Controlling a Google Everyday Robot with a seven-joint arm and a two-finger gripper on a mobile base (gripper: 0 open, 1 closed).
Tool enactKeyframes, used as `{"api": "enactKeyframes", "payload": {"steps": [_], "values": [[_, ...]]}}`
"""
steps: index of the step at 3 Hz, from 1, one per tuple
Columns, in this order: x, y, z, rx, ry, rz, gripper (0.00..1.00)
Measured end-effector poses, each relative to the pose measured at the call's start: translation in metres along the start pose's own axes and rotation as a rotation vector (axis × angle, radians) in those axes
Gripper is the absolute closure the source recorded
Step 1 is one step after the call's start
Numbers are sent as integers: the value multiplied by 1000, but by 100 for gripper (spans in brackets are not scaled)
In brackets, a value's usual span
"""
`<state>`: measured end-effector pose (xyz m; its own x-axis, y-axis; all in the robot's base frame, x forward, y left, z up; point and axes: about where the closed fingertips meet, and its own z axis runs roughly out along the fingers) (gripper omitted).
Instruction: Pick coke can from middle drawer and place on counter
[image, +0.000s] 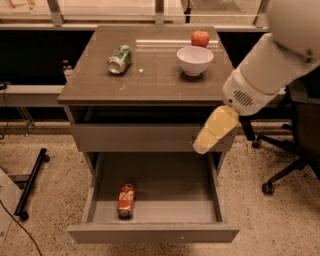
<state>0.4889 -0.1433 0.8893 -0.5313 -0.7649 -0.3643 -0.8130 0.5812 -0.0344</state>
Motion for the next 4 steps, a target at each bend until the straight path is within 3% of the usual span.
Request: {"api": "enactKeyframes", "payload": {"steps": [2, 3, 4], "values": [[-26, -6, 96, -147, -21, 217, 0], [-30, -5, 144, -221, 27, 293, 0], [-29, -5, 154, -234, 38, 305, 0]]}}
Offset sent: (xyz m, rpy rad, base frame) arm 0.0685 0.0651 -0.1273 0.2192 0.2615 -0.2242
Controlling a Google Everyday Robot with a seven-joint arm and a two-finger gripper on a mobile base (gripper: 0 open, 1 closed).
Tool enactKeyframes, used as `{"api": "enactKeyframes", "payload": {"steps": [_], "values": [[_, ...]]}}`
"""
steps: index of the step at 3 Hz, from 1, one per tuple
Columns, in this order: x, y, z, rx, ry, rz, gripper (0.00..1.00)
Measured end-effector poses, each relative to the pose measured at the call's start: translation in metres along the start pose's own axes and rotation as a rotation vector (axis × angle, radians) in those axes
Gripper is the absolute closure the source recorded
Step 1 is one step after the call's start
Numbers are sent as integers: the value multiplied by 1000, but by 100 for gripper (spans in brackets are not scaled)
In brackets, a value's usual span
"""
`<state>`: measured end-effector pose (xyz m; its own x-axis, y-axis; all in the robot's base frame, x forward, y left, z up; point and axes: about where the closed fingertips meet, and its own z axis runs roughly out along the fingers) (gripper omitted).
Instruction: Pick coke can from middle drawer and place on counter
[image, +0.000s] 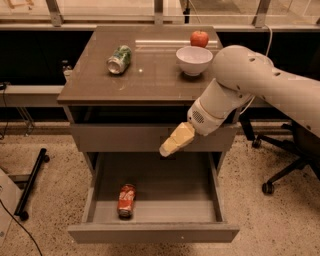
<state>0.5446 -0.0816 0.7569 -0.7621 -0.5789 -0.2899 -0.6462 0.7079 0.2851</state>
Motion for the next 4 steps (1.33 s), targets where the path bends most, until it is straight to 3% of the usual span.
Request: {"api": "enactKeyframes", "payload": {"steps": [1, 2, 4], "values": [[0, 2, 15, -15, 26, 24, 0], [-3, 9, 49, -44, 41, 93, 0], [-7, 29, 141, -34, 87, 313, 0]]}}
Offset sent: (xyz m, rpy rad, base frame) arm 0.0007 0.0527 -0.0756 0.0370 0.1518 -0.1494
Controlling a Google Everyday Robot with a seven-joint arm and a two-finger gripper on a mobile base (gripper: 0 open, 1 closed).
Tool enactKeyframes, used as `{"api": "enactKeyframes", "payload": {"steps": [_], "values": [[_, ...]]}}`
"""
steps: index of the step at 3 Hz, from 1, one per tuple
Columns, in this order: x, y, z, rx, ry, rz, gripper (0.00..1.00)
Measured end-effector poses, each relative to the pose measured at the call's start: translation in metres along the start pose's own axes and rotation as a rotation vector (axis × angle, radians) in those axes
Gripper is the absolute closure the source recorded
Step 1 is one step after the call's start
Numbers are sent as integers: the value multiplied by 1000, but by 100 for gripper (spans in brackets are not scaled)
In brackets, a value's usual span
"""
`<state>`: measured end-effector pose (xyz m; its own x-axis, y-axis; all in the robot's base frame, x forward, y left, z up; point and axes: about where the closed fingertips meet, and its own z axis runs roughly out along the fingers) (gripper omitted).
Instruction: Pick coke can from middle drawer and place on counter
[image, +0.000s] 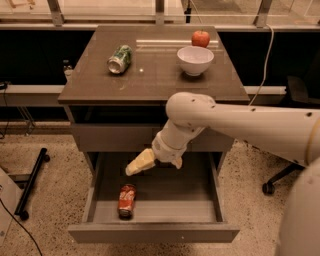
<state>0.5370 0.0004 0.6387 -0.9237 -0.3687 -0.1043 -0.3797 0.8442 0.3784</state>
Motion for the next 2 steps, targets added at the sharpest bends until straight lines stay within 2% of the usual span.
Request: {"api": "enactKeyframes", "payload": {"steps": [1, 2], "values": [[0, 11, 54, -11, 53, 96, 0], [-6, 18, 95, -16, 87, 150, 0]]}}
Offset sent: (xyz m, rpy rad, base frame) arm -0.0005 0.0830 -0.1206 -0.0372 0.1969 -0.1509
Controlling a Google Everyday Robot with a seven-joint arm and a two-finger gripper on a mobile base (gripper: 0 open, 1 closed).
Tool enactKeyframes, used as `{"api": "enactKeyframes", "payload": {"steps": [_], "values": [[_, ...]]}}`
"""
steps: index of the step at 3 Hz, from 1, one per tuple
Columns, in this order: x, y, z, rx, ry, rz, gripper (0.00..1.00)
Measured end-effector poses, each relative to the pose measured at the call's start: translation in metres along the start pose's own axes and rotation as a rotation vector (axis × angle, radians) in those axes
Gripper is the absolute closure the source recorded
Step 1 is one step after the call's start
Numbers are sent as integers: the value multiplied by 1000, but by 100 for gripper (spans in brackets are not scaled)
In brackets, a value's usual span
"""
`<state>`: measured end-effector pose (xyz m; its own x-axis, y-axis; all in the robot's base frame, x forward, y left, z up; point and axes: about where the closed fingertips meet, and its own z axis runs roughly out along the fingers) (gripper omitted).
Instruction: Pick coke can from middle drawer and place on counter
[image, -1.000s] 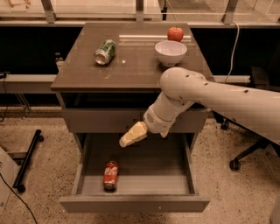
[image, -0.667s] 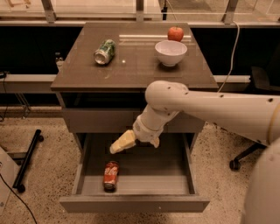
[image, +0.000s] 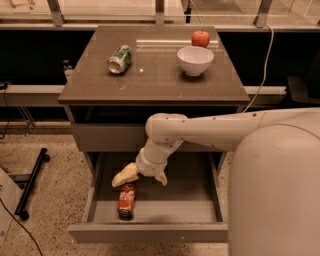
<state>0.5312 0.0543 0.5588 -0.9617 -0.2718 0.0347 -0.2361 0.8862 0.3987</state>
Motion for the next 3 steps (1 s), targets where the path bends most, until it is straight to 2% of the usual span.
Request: {"api": "enactKeyframes", "payload": {"steps": [1, 2, 3], "values": [[-7, 4, 34, 6, 36, 36, 0], [-7, 5, 39, 6, 44, 40, 0], [-13, 4, 56, -23, 45, 102, 0]]}}
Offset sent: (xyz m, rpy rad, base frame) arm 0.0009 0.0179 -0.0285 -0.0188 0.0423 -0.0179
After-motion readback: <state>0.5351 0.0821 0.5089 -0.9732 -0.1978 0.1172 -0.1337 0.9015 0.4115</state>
